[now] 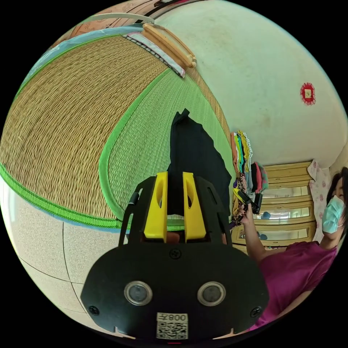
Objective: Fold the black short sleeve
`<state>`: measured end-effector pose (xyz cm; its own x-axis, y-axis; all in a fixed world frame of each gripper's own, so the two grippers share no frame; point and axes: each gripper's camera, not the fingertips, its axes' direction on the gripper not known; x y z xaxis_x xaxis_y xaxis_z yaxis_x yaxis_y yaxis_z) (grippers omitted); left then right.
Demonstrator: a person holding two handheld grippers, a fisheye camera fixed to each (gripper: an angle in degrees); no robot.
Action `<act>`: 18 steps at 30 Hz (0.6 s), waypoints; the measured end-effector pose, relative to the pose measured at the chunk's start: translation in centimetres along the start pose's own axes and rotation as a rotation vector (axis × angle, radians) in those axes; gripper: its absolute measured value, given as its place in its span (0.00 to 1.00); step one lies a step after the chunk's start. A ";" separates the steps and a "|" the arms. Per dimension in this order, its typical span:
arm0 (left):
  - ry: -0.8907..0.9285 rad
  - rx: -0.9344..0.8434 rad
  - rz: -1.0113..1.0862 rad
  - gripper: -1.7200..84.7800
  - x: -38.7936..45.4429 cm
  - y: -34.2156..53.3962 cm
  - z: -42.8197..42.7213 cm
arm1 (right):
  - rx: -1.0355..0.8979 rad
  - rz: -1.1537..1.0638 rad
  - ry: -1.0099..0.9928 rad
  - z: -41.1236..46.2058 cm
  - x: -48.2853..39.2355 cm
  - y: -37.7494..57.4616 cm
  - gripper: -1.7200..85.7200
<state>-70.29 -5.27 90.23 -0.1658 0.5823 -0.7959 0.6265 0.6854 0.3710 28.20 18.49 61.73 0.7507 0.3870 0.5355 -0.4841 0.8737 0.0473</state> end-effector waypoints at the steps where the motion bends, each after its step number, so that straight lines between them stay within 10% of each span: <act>1: -0.022 -0.019 0.013 0.10 0.2 0.6 0.5 | 0.005 0.022 0.002 -0.7 0.6 0.9 0.05; 18: -0.045 -0.079 0.061 0.03 2.4 2.1 4.7 | -0.026 0.195 -0.012 -5.2 5.8 11.7 0.08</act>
<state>-65.85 -4.48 86.86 -0.0936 0.6050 -0.7907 0.5725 0.6825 0.4544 29.27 32.53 61.00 0.6386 0.5459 0.5423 -0.6075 0.7903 -0.0801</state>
